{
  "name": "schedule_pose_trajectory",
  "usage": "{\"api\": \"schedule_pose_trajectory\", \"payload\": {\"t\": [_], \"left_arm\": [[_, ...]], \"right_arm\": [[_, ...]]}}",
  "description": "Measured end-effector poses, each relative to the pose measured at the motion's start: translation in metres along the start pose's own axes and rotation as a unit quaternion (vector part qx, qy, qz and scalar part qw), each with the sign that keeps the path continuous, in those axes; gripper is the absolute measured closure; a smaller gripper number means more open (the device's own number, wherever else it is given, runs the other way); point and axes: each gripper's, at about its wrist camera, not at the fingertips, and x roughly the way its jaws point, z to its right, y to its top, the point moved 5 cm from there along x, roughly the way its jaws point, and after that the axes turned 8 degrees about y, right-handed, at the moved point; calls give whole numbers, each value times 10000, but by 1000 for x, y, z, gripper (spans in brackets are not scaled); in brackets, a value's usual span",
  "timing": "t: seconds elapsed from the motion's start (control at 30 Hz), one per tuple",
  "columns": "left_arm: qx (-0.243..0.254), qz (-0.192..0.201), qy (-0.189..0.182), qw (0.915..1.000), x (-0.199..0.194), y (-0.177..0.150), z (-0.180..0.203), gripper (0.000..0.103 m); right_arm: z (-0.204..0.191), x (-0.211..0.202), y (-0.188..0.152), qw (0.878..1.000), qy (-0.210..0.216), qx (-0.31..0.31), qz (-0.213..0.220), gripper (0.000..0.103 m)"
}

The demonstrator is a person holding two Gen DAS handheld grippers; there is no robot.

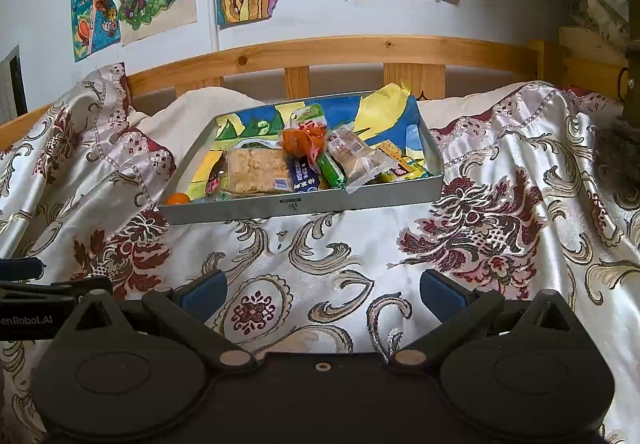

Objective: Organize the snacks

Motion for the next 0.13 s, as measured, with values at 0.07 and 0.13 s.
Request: {"api": "schedule_pose_trajectory", "payload": {"t": [0.07,0.13], "left_arm": [[14,3,10,10000,0,0,0,1],[14,5,16,10000,0,0,0,1]], "right_arm": [[0,0,-1,10000,1,4,-2,1],[1,1,1,10000,2,2,-5,1]]}}
